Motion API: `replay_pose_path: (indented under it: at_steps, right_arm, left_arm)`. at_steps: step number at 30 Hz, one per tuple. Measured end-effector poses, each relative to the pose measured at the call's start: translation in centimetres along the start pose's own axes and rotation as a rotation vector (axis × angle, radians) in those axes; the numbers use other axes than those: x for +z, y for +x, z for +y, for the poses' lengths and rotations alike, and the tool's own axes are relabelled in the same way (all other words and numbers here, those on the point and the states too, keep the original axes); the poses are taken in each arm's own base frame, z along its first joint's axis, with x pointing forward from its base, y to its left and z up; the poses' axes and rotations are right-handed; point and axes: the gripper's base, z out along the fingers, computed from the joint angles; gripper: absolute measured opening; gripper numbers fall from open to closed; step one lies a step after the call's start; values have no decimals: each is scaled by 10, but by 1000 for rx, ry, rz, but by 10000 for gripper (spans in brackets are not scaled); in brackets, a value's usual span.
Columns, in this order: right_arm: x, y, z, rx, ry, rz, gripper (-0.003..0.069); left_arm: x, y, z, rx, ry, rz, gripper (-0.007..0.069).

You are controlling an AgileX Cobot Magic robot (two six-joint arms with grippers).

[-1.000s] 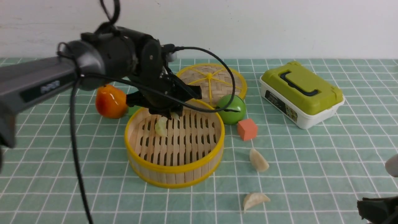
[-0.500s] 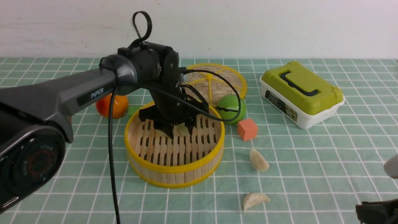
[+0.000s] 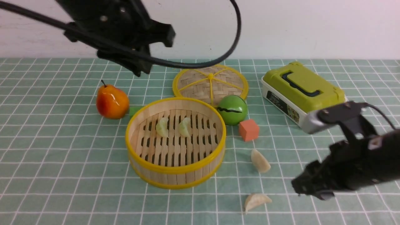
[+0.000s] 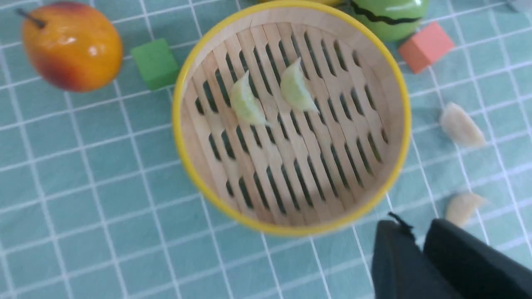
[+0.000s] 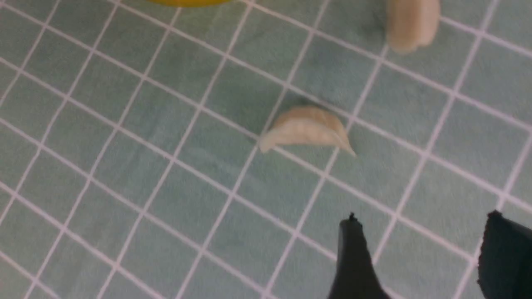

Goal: Put the dumplings into the steamer on the table with the blue tablecloth.
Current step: 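Reach for and grasp a dumpling lying on the table beside the steamer, then place the dumpling in the bamboo steamer basket with the right gripper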

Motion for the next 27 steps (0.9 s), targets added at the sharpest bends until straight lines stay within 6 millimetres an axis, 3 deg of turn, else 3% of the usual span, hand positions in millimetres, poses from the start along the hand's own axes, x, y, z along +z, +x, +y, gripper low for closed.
replay_pose_path:
  at_steps: [2, 4, 5, 7, 11, 14, 18, 21, 27]
  right_arm:
    - [12, -13, 0, -14, 0, 5, 416]
    - [37, -39, -3, -38, 5, 20, 422]
    - [41, -42, -4, -39, 7, 23, 422]
    - [69, -60, -11, -47, 13, 47, 422]
    - [115, -69, -23, -62, 28, 121, 415]
    - [133, -67, -29, -73, 53, 163, 400]
    - [145, -62, -36, -71, 93, 206, 356]
    - [146, -62, -37, -72, 106, 205, 294]
    - [142, -63, -36, -78, 101, 247, 286]
  left_arm:
    - [-13, 11, 2, 0, 3, -17, 31]
    - [-38, 43, 8, 4, 1, -61, -14]
    - [-42, 51, 10, 6, -2, -73, -14]
    - [-58, 87, 19, 8, -20, -122, -14]
    - [-56, 155, 40, 24, -101, -131, -14]
    - [-54, 192, 53, -5, -150, -141, -14]
    - [-43, 228, 65, -23, -203, -120, -14]
    - [-38, 244, 71, -18, -233, -115, -14]
    - [-39, 268, 80, -62, -282, -133, -14]
